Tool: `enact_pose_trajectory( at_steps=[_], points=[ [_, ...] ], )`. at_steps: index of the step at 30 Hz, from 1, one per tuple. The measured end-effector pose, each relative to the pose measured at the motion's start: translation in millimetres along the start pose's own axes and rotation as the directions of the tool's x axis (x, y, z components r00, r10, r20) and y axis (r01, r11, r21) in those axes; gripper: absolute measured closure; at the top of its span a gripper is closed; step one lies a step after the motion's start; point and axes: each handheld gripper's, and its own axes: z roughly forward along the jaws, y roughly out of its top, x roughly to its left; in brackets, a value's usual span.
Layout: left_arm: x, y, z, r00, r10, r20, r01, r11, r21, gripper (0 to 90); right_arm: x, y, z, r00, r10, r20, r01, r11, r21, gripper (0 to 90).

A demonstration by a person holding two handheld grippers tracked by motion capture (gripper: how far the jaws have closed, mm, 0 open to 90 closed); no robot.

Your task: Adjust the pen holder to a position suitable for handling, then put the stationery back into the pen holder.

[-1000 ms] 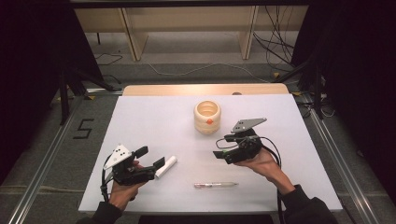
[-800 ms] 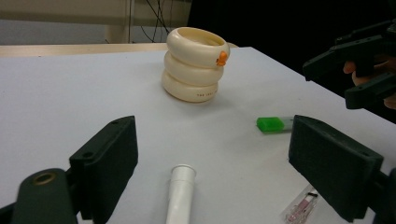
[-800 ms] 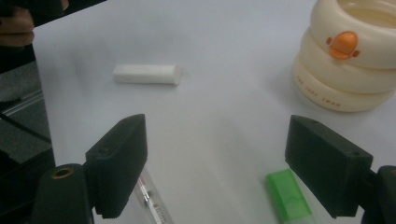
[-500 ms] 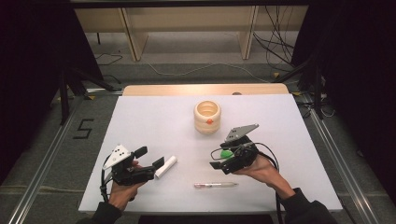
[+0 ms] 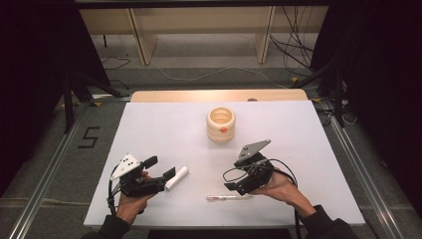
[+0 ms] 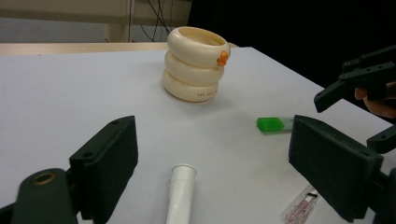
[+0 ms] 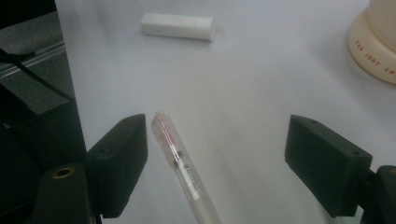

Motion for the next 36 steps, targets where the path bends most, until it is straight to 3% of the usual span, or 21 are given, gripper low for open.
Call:
enact_pose_trajectory(
  at_steps=[23,36],
  points=[
    [0.3,0.0,-1.1,1.0000,0.002,0.000,-0.002,1.0000,0.003,15.4,8.3,-10.8,14.5,0.9988,-0.044,-0.022,0.046,0.993,0.109,23.3],
    [0.2,-0.3,-1.4,1.0000,-0.002,-0.003,0.002,1.0000,0.004,15.4,10.0,-16.2,25.2,0.9957,-0.081,-0.044,0.089,0.972,0.216,28.6]
  ],
)
